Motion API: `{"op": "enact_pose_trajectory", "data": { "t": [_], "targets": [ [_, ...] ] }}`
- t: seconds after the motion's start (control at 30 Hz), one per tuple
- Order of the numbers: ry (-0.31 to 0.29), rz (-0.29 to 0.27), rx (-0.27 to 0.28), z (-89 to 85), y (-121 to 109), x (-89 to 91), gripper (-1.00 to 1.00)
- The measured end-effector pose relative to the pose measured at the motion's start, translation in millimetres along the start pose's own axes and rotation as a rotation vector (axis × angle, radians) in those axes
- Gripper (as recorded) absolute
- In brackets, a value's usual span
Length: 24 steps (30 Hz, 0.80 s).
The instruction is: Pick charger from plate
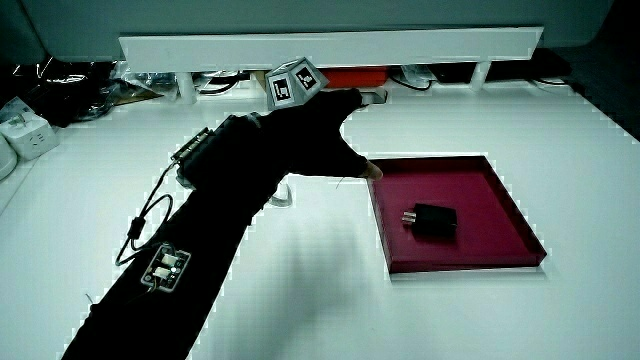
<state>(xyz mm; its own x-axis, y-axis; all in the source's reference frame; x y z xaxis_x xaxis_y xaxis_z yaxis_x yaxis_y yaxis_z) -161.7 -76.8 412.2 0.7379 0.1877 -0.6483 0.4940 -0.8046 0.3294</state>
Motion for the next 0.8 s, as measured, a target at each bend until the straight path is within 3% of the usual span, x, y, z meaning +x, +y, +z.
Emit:
{"op": "enact_pose_trajectory", "data": {
  "t": [0.03, 0.07, 0.1, 0.17, 0.2, 0.23, 0.33, 0.37, 0.4, 0.43, 0.5, 0.53, 0.57, 0.63, 0.67, 0.77, 0.8],
  "targets": [
    [0.014, 0.039, -0.001, -1.4, 0, 5.2, 0.0],
    [0.041, -0.023, 0.009, -5.8, 5, 3.4, 0.0],
    [0.039, 0.013, -0.003, -8.9, 6, 5.7, 0.0],
    [-0.034, 0.028, -0.027, -18.0, 10, 3.4, 0.0],
    [-0.014, 0.03, -0.028, -22.3, 12, 2.3, 0.0],
    [-0.019, -0.011, -0.022, -31.2, 17, -4.5, 0.0],
    [-0.057, -0.012, -0.043, -50.5, 27, -6.7, 0.0],
    [-0.073, 0.053, -0.079, -50.8, 26, 1.8, 0.0],
    [-0.052, 0.008, -0.069, -57.2, 31, -0.3, 0.0],
    [-0.01, 0.015, -0.076, -60.1, 32, 2.4, 0.0],
    [-0.033, 0.038, -0.096, -70.1, 36, 1.4, 0.0],
    [-0.014, 0.01, -0.093, -76.6, 40, -1.0, 0.0],
    [-0.016, 0.029, -0.103, -80.1, 42, 0.7, 0.0],
    [0.0, 0.005, -0.104, -92.4, 48, -2.7, 0.0],
    [-0.022, 0.017, -0.132, -98.0, 51, -2.5, 0.0],
    [0.015, 0.017, -0.135, -110.6, 55, 2.6, 0.0],
    [0.009, 0.035, -0.159, -112.8, 54, 6.3, 0.0]
  ]
}}
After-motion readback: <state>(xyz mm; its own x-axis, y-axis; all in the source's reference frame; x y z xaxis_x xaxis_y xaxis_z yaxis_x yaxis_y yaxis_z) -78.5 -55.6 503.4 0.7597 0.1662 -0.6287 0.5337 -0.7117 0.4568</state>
